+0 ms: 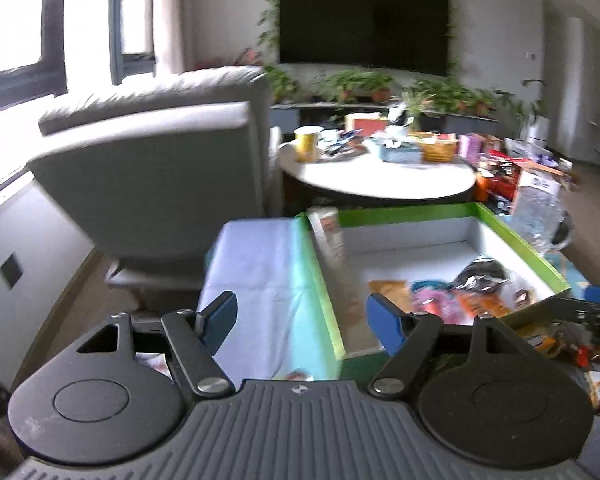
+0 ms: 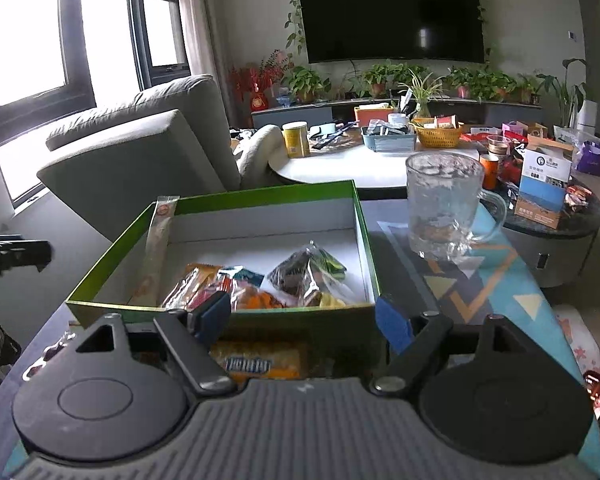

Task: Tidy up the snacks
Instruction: 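Withdraw both tools from the green box, then grasp red-and-white chip bag with left tool while right tool reaches toward black wrapped bar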

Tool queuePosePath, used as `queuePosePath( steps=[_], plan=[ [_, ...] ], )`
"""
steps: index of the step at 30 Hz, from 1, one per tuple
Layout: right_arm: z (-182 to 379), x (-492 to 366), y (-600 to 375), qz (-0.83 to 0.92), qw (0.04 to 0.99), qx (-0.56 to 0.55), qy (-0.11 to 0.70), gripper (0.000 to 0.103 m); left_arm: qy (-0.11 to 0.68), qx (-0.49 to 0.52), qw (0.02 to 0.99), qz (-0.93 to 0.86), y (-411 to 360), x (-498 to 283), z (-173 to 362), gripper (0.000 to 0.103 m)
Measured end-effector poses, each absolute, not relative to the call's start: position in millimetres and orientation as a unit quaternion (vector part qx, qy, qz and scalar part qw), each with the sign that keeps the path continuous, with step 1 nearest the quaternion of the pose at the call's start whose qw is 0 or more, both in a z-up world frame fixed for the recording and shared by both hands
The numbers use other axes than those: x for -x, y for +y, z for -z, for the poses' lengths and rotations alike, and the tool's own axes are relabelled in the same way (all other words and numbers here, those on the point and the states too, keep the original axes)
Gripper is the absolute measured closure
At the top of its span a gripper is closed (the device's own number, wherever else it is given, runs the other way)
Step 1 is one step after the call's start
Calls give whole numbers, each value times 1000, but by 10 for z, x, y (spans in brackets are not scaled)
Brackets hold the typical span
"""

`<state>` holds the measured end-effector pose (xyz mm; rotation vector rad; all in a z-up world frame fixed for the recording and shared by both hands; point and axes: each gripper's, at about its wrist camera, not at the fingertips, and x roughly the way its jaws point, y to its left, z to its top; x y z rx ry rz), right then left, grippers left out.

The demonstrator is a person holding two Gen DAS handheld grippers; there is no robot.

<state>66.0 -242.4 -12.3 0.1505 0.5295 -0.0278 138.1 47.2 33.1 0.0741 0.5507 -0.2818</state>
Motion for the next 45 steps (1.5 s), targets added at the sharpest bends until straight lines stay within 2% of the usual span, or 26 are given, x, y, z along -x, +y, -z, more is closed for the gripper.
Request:
queuePosePath(
  steps=[16,20,24,26,29,32,45],
  plan=[
    [219,-268,-2208,-11,960,-46,277,22,378,-27,916,131,566,-1459,354,34],
    [302,-108,-2118,-76,952,-48,291,22,386,-36,913,123,528,-1510,434,34],
    [416,73,-1864,-181,934,-5,309,22,402,-29,907,121,510,-1544,522,34],
    [460,139,-1727,-222,922,14,316,22,395,-32,910,120,512,-1517,528,34],
    [476,163,-1585,-248,914,29,321,22,388,-30,912,127,533,-1497,525,44],
    [483,140,-1501,-250,912,37,322,22,376,-15,916,142,583,-1450,494,49],
    [524,175,-1168,-308,889,92,326,22,327,8,933,152,765,-1216,176,49]
  ],
)
